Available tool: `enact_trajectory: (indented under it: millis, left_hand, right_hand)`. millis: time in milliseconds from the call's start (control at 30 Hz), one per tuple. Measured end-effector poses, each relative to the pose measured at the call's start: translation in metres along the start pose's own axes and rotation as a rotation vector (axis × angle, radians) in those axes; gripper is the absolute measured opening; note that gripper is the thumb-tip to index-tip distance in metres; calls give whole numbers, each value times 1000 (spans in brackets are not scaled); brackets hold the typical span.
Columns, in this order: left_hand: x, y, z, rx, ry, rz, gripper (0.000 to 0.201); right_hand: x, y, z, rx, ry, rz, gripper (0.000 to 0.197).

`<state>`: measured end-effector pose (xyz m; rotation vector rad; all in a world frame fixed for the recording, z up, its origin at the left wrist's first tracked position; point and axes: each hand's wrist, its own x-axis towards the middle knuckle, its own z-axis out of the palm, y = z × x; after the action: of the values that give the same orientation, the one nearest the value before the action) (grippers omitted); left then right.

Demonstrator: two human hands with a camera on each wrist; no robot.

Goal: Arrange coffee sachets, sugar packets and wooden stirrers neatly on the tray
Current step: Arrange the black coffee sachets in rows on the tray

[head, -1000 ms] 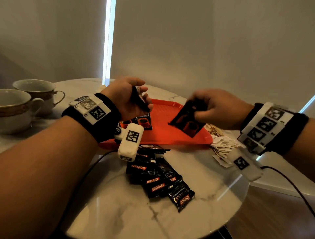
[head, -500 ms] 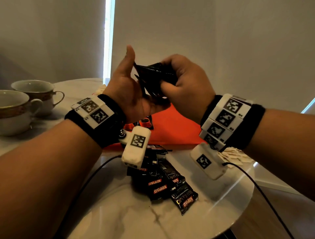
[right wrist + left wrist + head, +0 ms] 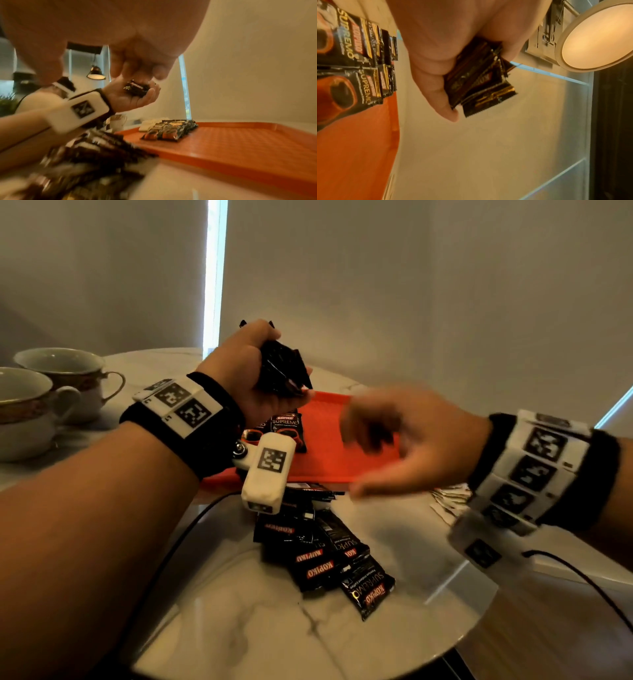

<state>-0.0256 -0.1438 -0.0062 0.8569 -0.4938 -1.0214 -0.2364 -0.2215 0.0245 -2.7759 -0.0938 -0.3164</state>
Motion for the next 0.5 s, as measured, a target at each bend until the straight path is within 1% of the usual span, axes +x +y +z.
enact_trajectory:
  millis: [33, 100, 133, 200, 233, 300, 400, 500]
  left_hand:
    - [1, 0, -2, -4, 11, 9, 28]
    - [3, -1, -5, -7, 27, 16, 32]
    - [3, -2, -5, 1, 29, 13, 33]
    - [4, -3, -5, 12, 44, 6, 33]
    - [4, -3, -5, 18, 56, 4, 35]
    - [4, -4, -5, 44, 76, -4, 37]
    - [2, -5, -3, 79, 71, -44, 37]
    - [0, -5, -5, 86, 60, -57, 42]
  right_hand:
    - [-9, -1, 2, -55, -161, 20, 50]
    - [-21, -3, 9, -189, -421, 105, 66]
    - [-25, -3, 15, -244, -502, 150, 76]
    - [-29, -1, 27, -334, -596, 191, 89]
    - [-31, 1, 32, -364, -617, 190, 93]
    - [-31, 4, 39, -380, -628, 184, 90]
    - [-32, 9, 40, -358, -604, 187, 78]
    - [-33, 16, 36, -325, -565, 179, 64]
